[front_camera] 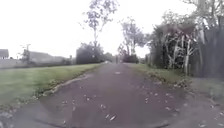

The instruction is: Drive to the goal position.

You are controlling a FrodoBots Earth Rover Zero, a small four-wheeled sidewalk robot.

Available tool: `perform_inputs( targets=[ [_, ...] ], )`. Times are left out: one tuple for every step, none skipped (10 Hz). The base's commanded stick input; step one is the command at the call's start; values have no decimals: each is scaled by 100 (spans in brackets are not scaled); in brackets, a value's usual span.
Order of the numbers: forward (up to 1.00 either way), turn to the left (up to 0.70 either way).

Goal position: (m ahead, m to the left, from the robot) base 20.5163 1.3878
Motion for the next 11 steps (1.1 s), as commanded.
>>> perform_inputs(
  targets=[
    [85,0],
    [85,0],
    [85,0],
    [85,0],
    [85,0],
    [85,0],
    [85,0],
    [85,-4],
    [85,-25],
    [85,-34],
    [85,-34]
  ],
)
